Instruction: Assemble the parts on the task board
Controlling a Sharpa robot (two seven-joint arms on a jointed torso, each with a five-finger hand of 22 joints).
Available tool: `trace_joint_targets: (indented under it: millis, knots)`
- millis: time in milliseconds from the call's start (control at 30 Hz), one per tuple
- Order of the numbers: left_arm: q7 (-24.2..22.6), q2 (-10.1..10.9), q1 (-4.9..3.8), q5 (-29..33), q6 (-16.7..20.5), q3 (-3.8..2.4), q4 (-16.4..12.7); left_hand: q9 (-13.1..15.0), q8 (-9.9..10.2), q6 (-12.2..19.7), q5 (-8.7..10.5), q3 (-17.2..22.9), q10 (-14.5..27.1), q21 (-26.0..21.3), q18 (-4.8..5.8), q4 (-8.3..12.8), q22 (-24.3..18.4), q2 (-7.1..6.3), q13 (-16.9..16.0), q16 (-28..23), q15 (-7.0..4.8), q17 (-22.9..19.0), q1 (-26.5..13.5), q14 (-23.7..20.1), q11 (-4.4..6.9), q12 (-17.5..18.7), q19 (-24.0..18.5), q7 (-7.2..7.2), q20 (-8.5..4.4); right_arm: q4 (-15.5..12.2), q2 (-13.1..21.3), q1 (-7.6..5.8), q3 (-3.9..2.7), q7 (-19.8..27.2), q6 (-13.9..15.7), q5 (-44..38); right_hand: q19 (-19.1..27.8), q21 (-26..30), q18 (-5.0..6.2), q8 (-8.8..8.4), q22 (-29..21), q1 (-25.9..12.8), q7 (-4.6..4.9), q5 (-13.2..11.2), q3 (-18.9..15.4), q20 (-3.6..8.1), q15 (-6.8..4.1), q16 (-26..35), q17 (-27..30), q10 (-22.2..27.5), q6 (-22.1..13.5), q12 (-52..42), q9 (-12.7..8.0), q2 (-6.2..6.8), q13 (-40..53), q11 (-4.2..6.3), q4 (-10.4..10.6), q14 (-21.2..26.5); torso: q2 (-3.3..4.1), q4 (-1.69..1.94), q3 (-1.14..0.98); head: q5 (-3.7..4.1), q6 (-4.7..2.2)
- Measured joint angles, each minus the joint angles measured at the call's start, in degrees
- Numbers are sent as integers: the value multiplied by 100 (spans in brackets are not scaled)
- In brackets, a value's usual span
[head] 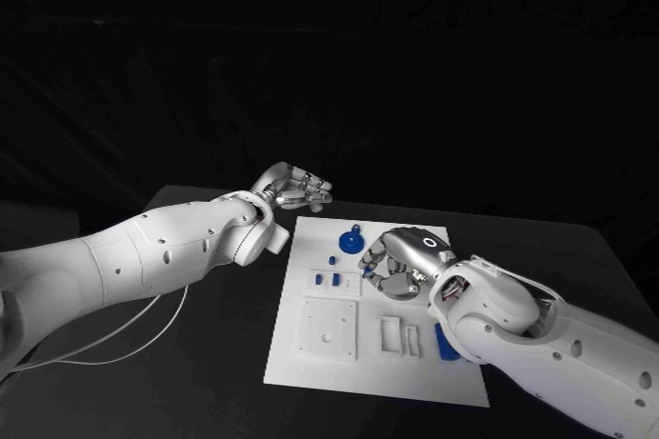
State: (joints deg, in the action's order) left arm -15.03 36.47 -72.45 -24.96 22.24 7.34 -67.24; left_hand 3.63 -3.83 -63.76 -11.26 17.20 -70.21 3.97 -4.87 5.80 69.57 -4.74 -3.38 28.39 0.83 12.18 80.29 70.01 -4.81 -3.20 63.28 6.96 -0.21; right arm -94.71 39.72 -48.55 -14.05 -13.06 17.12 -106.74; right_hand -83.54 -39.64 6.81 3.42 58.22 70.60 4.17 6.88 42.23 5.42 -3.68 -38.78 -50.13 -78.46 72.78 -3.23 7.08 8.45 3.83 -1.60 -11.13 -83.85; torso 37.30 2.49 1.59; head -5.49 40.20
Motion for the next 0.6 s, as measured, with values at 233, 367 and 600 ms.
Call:
trace_joint_targets:
  millis: [233, 367, 600]
  knots:
    - [-10, -66, 18, 36, 44, 1, -4, 0, 0, 0, 0, -17, 0, 0, 0, -18, 0, 23, 0, -22, 0, 9, -23, 0, 0, 0, 0, 0, 0, 91, -251, 66, 321, -48, 39, -210, -2, 85, 0, 0, 30, 0, 0, -28, 15, 0, 0, -1, 35, 0, 0, -22, -1, 0, 0, 1, 14, 0, -10, 9, 3, -107, 59]
    - [-21, -103, 20, 62, 60, 1, 5, 0, 0, 0, 0, -17, 0, 0, 0, -18, -1, 23, 0, -22, 0, 8, -23, 0, 0, 0, 0, 0, 0, 185, -350, 116, 414, -58, 50, -285, -2, 86, 0, -1, 43, -1, 0, -45, 33, 0, 0, -1, 36, -12, 0, -25, -2, 1, 1, 6, -1, 0, -10, 8, 3, -177, 105]
    - [-30, -132, 22, 97, 68, 0, 18, 0, 0, 0, 0, -17, 0, 0, 0, -18, -1, 23, 0, -22, 0, 14, -23, 0, 0, 0, 0, 0, 0, 334, -470, 199, 481, -60, 62, -358, -2, 121, 0, 8, 60, -1, 0, -49, 33, -1, 1, 0, 49, -23, -1, -25, -4, 1, 1, -3, -1, -1, -10, 9, 2, -285, 168]
